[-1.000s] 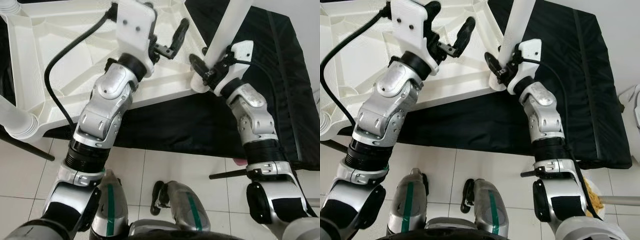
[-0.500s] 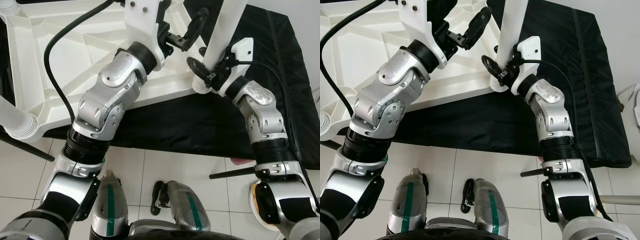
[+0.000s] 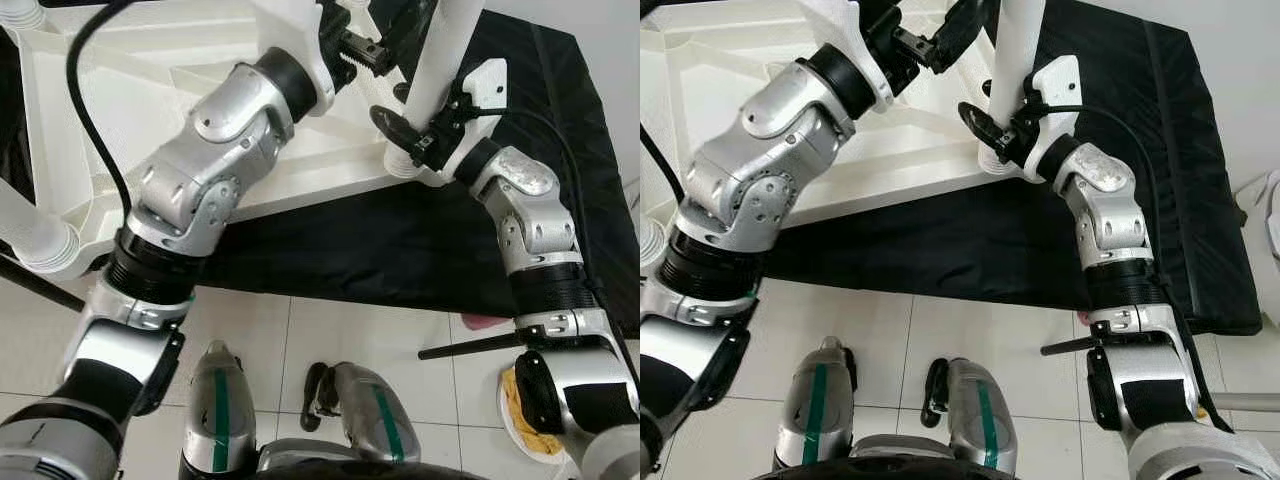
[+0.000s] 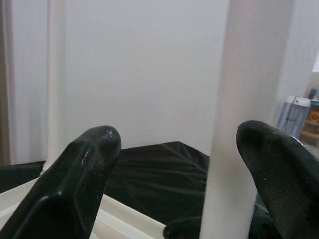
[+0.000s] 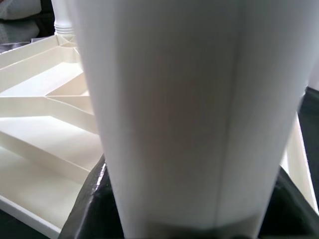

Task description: Building children table

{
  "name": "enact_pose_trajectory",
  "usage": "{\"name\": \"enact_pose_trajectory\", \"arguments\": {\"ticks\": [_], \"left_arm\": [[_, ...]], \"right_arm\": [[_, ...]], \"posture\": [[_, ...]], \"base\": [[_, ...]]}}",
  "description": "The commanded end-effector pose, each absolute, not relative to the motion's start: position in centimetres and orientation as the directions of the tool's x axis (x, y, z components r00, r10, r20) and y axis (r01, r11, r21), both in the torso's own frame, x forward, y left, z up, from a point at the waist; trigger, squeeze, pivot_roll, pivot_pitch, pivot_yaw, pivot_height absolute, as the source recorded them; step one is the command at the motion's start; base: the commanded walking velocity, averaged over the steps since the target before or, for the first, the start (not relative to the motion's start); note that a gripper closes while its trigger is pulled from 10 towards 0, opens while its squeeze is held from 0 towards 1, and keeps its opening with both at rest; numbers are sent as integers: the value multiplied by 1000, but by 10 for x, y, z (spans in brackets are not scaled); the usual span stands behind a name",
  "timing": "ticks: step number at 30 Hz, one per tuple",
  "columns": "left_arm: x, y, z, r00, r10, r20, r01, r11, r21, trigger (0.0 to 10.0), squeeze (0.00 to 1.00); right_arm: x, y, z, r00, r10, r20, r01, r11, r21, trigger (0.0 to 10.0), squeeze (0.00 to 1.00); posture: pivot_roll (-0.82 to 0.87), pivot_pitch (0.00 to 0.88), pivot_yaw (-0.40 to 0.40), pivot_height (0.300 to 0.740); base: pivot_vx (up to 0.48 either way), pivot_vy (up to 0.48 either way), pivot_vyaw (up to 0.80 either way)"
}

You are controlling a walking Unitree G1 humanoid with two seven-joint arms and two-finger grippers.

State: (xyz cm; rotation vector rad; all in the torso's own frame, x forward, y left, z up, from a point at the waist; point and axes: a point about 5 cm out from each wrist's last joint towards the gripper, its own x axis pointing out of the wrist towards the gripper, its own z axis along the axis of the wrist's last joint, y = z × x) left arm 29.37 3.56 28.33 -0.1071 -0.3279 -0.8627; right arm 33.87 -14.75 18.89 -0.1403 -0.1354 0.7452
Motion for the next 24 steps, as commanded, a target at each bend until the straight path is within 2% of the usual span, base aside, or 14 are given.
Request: {"name": "enact_pose_trajectory", "arguments": {"ticks": [1, 14, 24], "left_arm": [[264, 16, 281, 16, -974, 225, 970, 70, 235, 10000, 0], [264, 15, 284, -8, -977, 215, 969, 45, 243, 10000, 0], [268, 11, 287, 5, -974, 228, 976, 55, 213, 10000, 0]], "right_arm": [[343, -155, 192, 738, 671, 66, -655, 737, -171, 10000, 0], [355, -148, 191, 731, 681, 44, -667, 726, -170, 10000, 0], [354, -134, 186, 658, 753, 21, -727, 642, -244, 10000, 0]], "posture": [[134, 0, -151, 740], [135, 0, -139, 740], [147, 0, -132, 740]], "base": [[0, 0, 0], [0, 0, 0], [0, 0, 0]]}}
